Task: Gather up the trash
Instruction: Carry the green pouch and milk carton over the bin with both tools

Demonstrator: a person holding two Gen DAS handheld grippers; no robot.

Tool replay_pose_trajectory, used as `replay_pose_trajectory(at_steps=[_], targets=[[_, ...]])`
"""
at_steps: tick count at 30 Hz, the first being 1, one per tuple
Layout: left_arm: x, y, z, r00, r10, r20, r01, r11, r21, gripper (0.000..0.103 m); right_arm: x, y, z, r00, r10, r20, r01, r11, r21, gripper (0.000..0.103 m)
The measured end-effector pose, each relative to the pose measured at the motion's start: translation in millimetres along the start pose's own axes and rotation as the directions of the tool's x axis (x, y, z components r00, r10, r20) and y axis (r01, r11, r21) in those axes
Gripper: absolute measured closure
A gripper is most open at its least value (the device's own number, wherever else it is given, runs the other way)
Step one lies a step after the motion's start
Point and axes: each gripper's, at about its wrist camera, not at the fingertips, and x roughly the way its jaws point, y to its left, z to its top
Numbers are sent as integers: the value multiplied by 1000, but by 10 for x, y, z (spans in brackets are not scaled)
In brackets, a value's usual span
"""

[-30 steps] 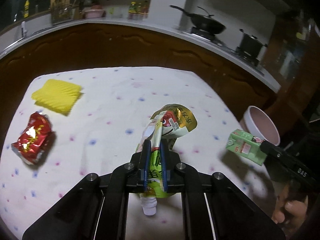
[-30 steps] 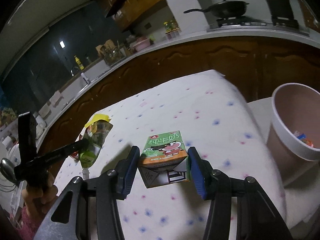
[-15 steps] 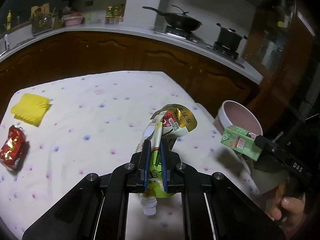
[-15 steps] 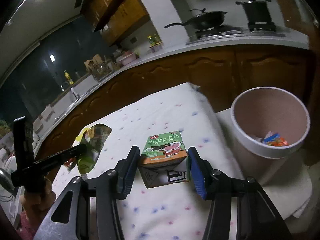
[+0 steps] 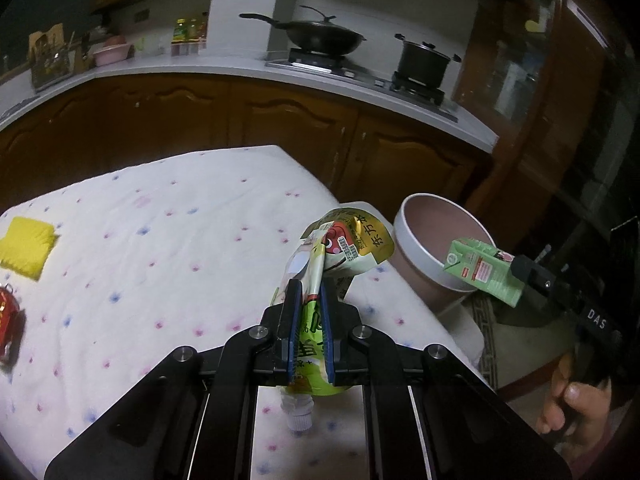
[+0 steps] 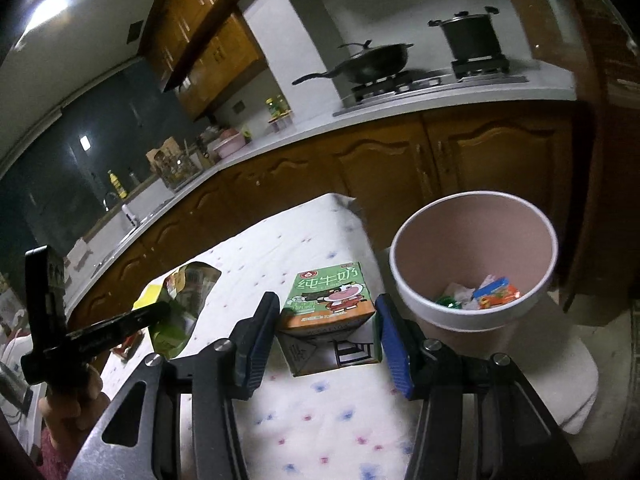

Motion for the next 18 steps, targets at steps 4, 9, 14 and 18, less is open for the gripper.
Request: replay_pose_trajectory(at_steps=[4, 9, 14, 18], targets=[[70, -126, 71, 1000, -11, -3, 11, 1000, 21, 95, -82, -129, 52, 1000, -14, 24, 14, 1000, 17, 52], [169, -326, 158, 1000, -29, -7, 29, 998, 50, 95, -168, -303, 120, 998, -35, 47, 33, 999, 38, 52], [267, -514, 233, 999, -47, -8, 47, 997, 68, 95, -227, -468, 187, 996, -59, 63, 55, 997, 56, 52], [369, -668, 296, 998, -63, -13, 64, 995, 77, 95, -280, -591, 226, 993, -81, 80, 76, 995, 71, 52]])
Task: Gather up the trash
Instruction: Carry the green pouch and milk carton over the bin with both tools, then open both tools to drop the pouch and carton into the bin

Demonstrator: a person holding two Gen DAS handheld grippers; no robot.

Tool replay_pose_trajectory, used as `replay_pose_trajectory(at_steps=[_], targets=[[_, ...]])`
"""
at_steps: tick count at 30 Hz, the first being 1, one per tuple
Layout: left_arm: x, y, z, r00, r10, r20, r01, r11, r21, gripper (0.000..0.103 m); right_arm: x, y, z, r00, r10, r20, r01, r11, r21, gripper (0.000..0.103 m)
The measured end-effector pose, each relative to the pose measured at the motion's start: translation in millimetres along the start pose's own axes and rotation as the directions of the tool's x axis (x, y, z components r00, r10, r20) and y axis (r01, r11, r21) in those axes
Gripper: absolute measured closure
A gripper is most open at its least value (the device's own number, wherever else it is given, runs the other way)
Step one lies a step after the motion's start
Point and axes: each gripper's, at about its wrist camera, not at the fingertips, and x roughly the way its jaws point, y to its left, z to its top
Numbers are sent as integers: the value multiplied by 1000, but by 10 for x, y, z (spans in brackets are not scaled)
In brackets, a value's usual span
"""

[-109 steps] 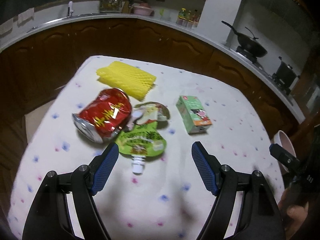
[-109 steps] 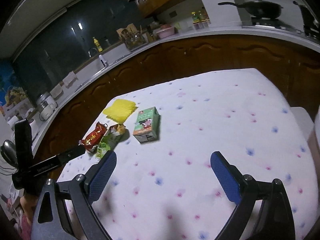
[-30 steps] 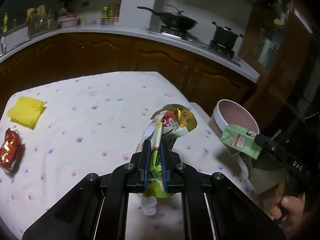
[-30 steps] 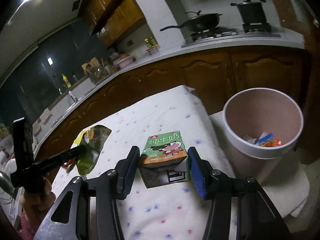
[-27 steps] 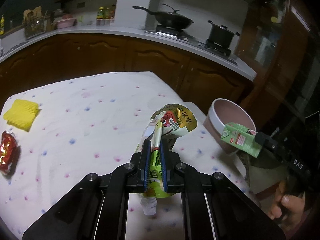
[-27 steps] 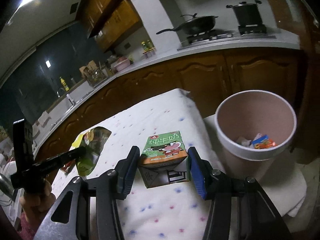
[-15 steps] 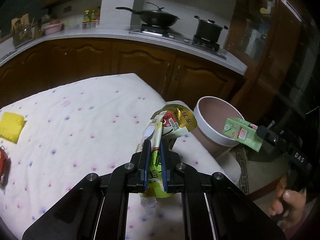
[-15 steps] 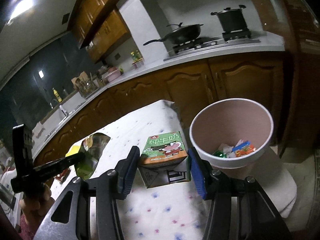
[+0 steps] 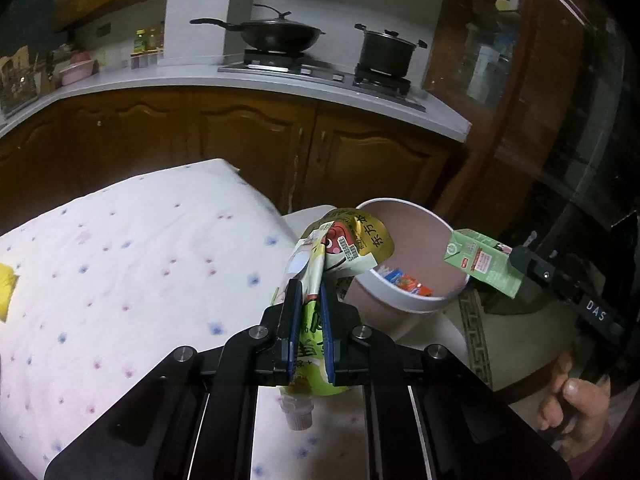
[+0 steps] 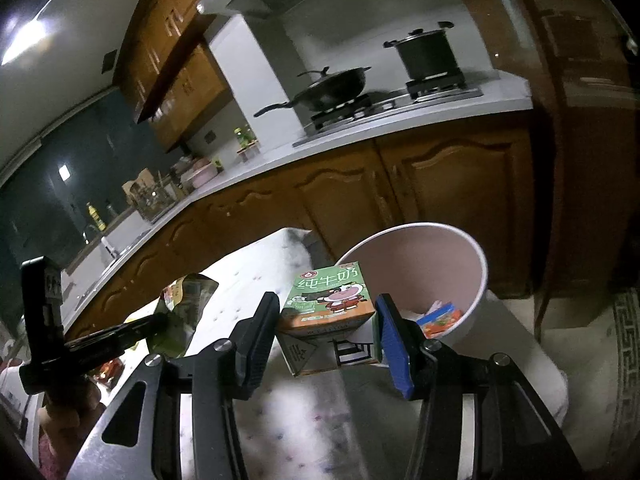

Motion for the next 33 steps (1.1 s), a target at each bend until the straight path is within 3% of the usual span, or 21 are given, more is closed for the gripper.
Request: replay_pose_trajectory(at_steps=[18, 33], targets=[[737, -664, 377, 996, -62, -64, 65, 997, 46, 95, 150, -632, 214, 996, -86, 19, 85, 994, 66, 52], [1245, -880, 645, 987, -132, -89, 132, 991, 2, 95, 489, -742, 239, 995, -94, -18, 95, 993, 69, 52]])
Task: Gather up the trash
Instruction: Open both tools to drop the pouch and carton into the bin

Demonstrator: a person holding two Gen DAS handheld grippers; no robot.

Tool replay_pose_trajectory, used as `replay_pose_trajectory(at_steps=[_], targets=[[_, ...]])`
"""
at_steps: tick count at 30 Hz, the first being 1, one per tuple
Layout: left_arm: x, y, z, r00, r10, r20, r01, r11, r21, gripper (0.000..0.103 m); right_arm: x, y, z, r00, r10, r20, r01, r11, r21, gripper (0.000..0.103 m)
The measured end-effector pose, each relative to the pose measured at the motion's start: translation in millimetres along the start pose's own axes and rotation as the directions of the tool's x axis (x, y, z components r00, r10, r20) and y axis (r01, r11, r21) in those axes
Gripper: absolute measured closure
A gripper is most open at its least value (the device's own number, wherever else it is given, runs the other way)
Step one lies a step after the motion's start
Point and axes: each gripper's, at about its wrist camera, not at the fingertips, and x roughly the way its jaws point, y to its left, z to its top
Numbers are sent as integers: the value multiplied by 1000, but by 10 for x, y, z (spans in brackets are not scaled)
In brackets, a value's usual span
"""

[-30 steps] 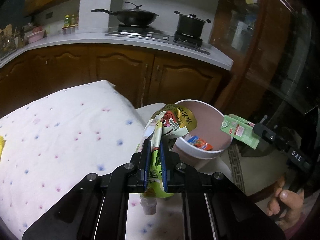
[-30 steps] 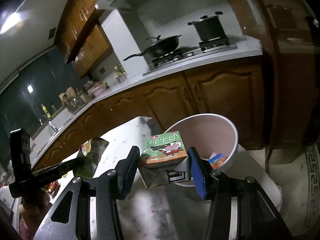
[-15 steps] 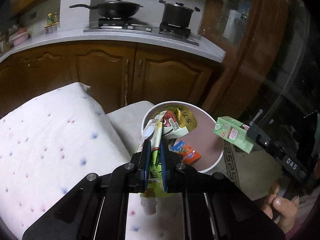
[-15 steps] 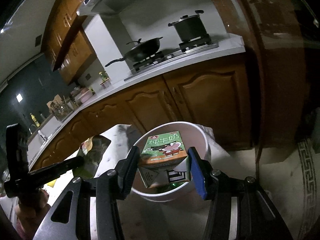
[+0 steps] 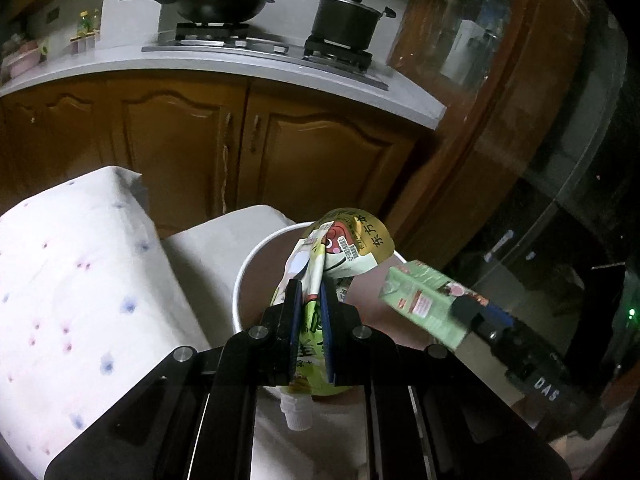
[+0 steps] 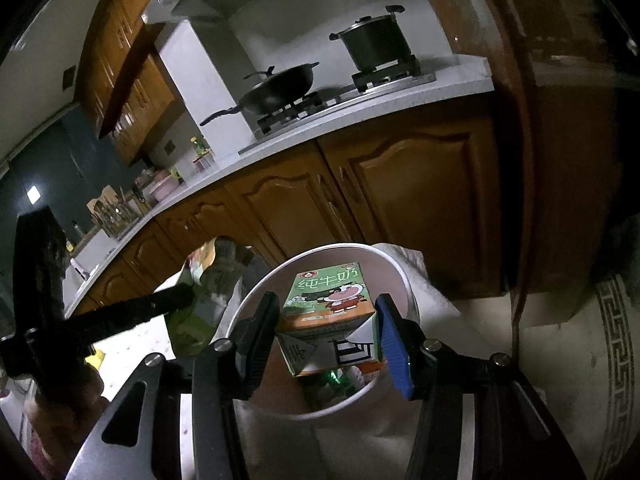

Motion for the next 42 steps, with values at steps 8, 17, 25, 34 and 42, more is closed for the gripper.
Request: replay_pose_trajectory(at_steps=[8, 17, 25, 34, 42], targets=[[250, -2, 14, 999, 7, -44, -7, 1000, 3, 95, 140, -24, -3, 1000, -5, -22, 5, 1000, 3, 52], [441, 7, -18, 996, 3, -88, -2, 1000, 9, 94, 267, -26, -16, 999, -1, -49, 1, 1000, 10, 52], [400, 102, -58, 996, 13, -84, -15, 1000, -16, 62, 271, -80, -32, 999, 8, -52, -5, 999, 48, 49], [221, 208, -156, 997, 28, -65, -30, 999, -37, 61, 186, -45, -62, 999, 10, -47, -8, 998, 58, 42], [-52, 360, -344, 997, 52, -52, -55, 996, -68, 52, 93, 96, -130, 999, 28, -43, -26, 998, 49, 32]])
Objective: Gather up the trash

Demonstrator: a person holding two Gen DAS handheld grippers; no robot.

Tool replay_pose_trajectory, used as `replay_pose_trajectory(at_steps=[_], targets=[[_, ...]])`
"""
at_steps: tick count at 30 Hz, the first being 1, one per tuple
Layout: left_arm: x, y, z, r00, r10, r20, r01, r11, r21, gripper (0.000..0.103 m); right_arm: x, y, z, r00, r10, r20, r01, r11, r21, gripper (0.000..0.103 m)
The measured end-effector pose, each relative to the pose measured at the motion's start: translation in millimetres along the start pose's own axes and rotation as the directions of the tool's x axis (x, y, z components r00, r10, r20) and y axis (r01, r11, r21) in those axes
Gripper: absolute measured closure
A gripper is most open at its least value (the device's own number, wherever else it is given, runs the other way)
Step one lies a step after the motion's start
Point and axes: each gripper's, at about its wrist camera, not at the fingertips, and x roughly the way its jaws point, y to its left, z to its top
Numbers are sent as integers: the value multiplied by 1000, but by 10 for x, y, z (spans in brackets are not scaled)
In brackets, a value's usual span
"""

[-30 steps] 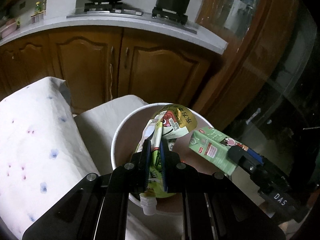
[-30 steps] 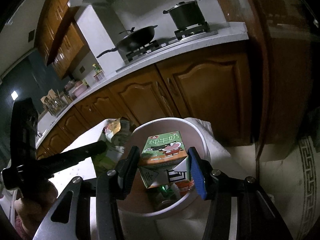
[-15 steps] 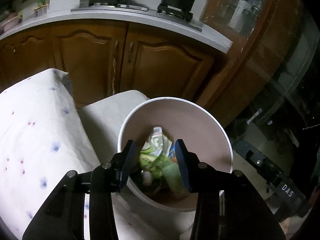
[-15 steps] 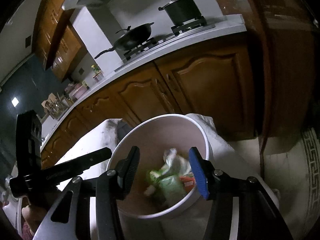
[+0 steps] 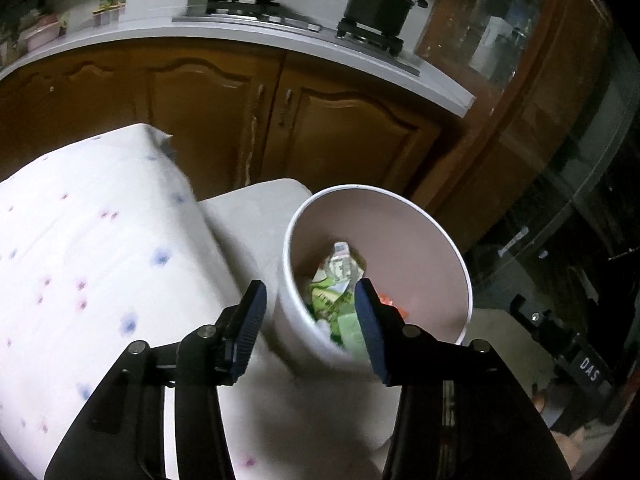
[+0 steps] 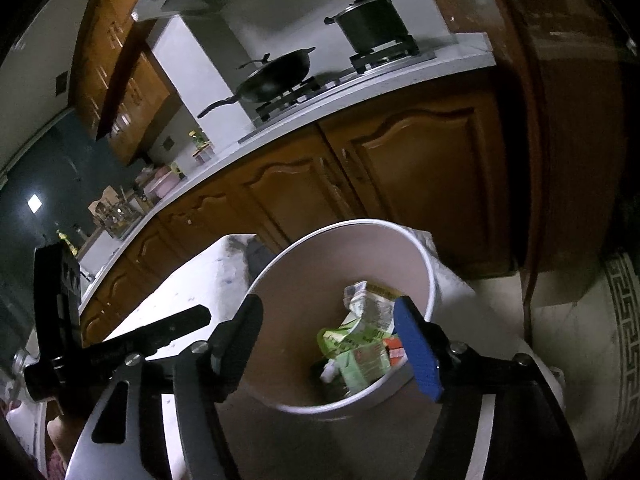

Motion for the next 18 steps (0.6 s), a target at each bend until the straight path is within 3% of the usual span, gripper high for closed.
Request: replay_pose_trajectory(at_steps=[3, 6, 11, 18], targets=[[-186, 84, -132, 999, 21, 27, -21, 1000, -12, 40, -63, 97, -55, 1000, 12, 2, -12, 1000, -10, 31], [-387, 203, -285, 998, 38, 55, -36, 999, -39, 23, -167, 203, -140, 999, 33, 16, -33, 999, -2, 14], [-717, 382, -517, 994, 49, 96, -42, 996, -80, 22, -306, 325, -270, 998, 56, 32, -57, 998, 11, 7], [-1224, 552, -778, 979, 94, 178, -76, 991, -106, 16, -567, 551, -502, 996, 51, 72, -51, 999, 0, 6]])
